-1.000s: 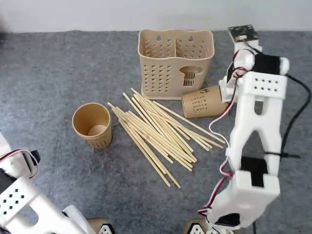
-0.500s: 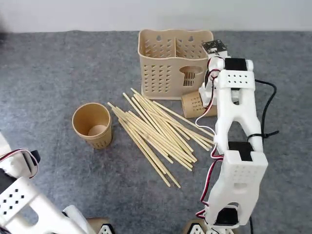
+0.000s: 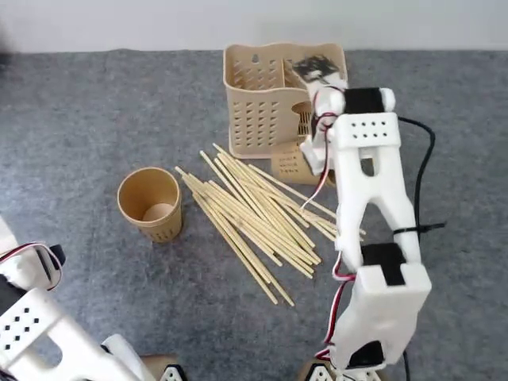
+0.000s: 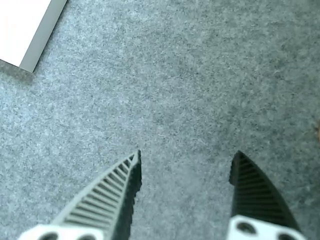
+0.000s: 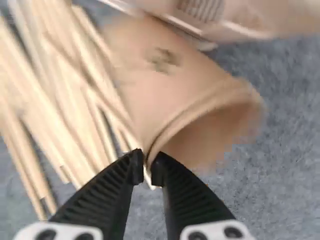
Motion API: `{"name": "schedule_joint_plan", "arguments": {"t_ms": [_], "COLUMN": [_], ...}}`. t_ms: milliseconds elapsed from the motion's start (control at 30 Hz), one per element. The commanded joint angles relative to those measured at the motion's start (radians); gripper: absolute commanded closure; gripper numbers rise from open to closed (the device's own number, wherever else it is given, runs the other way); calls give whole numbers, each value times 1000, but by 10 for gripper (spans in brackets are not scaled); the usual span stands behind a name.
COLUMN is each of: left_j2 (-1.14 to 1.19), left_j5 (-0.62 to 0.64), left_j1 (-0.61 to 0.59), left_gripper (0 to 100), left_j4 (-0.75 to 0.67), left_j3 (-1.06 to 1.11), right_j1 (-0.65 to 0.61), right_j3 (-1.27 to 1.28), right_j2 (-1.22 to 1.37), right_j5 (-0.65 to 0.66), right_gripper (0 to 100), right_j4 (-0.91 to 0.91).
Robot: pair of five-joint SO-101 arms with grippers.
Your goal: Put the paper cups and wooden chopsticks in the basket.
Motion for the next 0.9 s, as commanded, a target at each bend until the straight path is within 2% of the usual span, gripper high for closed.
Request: {"name": "schedule_joint_plan", "arguments": {"t_ms": [0,600,867], "left_j2": [-14,-14,-14], "left_j5": [-6,-6,-2], "left_j1": [0,0,0], "left_gripper": [724,724,724], "left_j4": [-23,-20,-20], "left_j3": [-4,-4,-4], "right_j1": [-77,-395,-518], "right_j3": [-12,-14,-14], "right_j2": [-124,-344,-452], "right_j5": [43,247,275], "right_gripper": [989,989,989], "right_j4": [45,51,-84]}}
